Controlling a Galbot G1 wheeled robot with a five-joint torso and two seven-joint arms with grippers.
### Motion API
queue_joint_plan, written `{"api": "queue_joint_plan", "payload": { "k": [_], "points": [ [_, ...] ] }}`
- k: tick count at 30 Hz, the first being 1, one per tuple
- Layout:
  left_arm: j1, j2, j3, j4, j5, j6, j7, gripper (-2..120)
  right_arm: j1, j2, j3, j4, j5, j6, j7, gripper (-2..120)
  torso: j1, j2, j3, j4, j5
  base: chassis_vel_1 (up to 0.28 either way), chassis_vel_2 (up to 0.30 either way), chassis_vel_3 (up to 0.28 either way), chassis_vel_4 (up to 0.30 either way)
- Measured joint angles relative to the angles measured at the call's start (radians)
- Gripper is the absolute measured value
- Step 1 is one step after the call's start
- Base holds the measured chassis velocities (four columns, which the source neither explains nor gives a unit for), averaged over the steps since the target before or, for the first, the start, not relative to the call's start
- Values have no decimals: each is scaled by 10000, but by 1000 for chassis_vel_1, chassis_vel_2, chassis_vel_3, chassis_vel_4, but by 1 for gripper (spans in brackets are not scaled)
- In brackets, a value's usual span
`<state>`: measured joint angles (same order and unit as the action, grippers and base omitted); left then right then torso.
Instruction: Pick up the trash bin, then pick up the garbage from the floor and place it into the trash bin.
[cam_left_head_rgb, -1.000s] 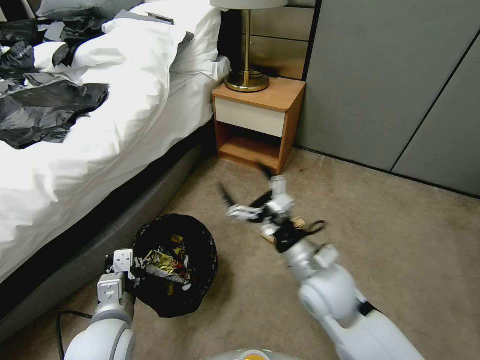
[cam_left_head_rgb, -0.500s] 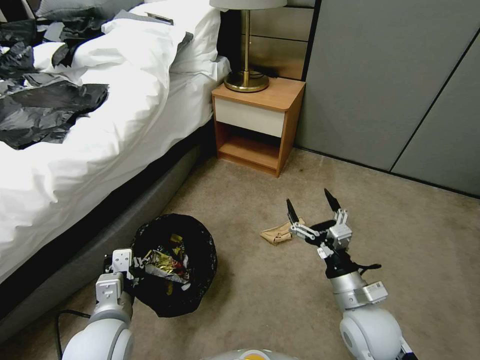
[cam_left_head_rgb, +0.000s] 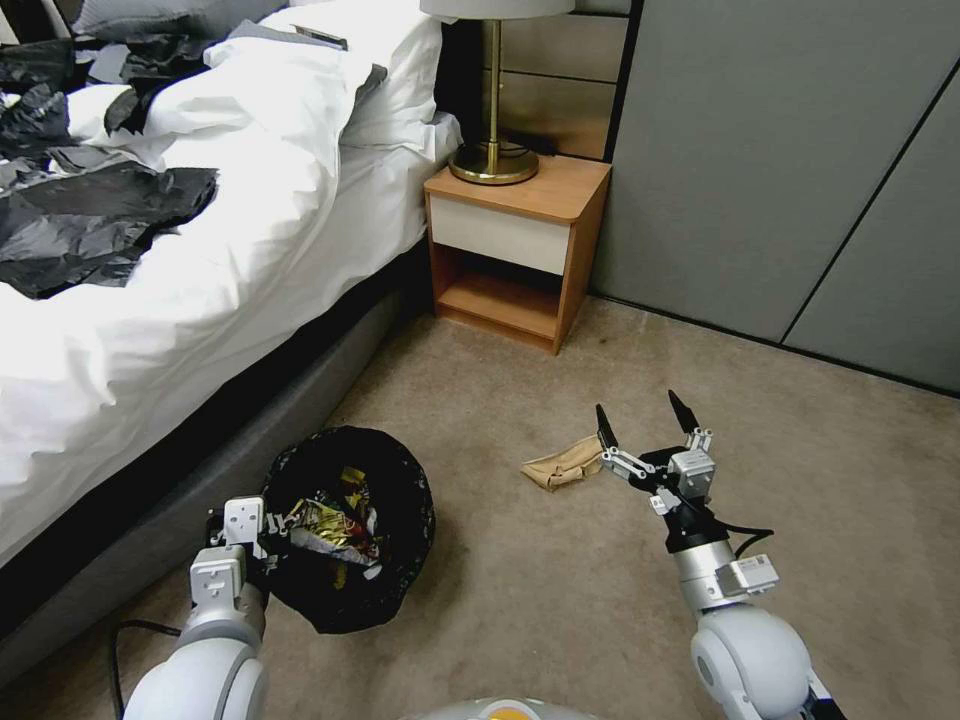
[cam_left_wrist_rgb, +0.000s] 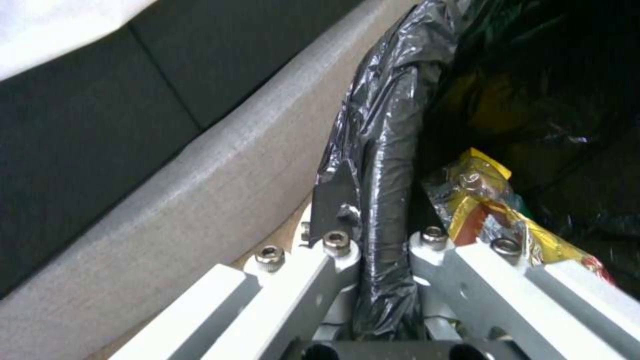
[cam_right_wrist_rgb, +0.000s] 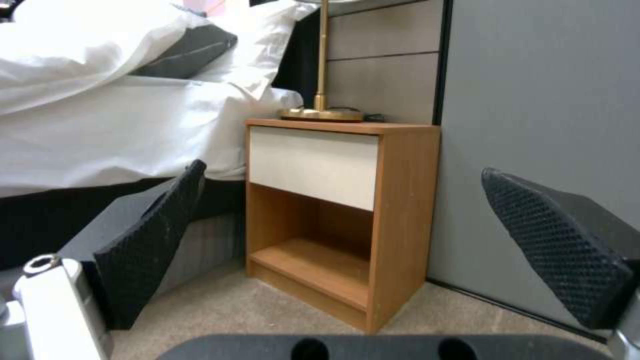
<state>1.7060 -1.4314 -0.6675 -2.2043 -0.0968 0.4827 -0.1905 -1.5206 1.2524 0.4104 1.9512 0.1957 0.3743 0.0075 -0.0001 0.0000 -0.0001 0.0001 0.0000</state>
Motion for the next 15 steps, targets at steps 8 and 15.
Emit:
{"api": "queue_joint_plan", "payload": {
  "k": [8,15],
  "points": [
    [3,-17,30,-6,11,-6,-4,1,109,-41,98,-14,75,-17,0,100,0,0,0,-1,0,-131,112,112,-107],
    [11,-43,45,-7,25,-28,-5,1,259,-62,92,-9,84,-98,-14,100,1,0,1,0,-1,-124,136,136,-132]
  ]
}}
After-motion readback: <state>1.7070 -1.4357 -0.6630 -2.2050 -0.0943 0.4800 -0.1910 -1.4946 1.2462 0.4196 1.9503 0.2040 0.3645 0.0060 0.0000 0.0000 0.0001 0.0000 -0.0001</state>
